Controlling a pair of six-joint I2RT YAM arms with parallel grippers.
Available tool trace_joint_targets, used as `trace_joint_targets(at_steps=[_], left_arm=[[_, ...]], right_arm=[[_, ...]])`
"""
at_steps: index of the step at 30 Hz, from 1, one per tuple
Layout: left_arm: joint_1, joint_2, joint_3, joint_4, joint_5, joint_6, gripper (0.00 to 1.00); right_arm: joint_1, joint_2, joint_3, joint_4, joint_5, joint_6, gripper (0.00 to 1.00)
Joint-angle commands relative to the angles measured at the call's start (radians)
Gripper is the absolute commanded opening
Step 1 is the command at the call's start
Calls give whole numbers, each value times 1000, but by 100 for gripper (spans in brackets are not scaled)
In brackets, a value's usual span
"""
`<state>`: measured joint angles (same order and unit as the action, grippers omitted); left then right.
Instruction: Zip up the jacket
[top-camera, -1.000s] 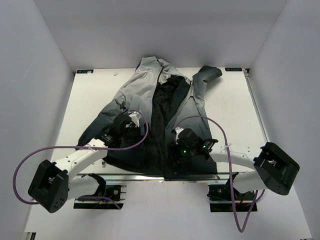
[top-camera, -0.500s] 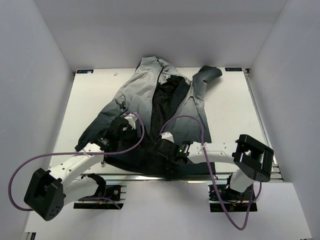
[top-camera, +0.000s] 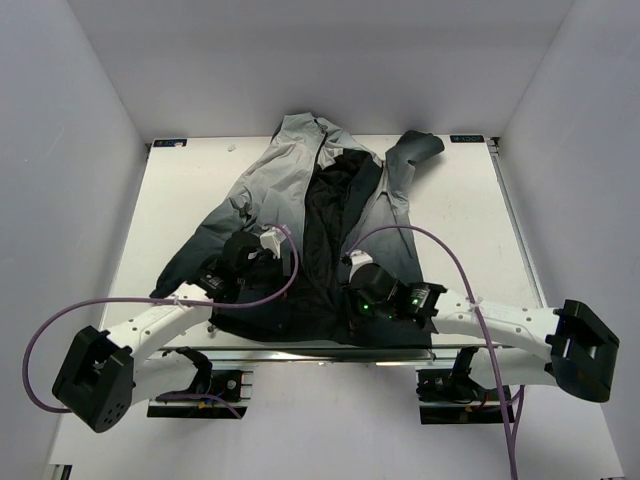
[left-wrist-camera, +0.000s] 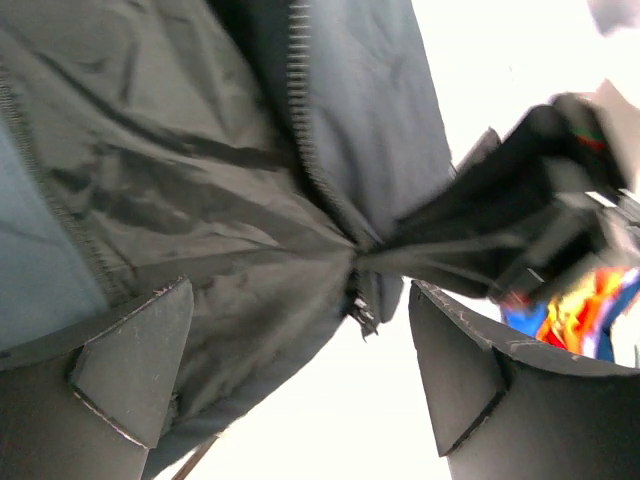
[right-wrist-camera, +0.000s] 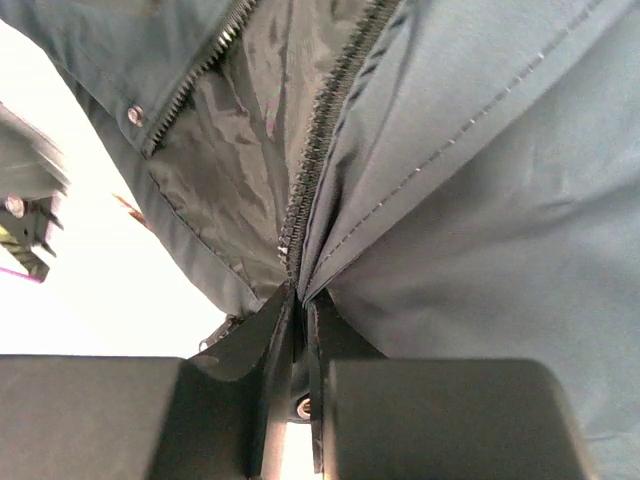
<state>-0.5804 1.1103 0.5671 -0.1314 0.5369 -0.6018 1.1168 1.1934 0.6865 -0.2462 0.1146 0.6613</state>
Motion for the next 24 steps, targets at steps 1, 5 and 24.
trace_joint_targets(at_steps=[1,5,24], left_arm=[[-10,5,-9,85,113,0,98],[-21,42,-15,113,136,-6,98],[-113,177,7,124,140,0,98]], right_arm=[[-63,-28,-65,105,-154,-37,12],[-78,8,-110,128,-237,-28,28],[-78,-32,-203,236,-257,14,0]])
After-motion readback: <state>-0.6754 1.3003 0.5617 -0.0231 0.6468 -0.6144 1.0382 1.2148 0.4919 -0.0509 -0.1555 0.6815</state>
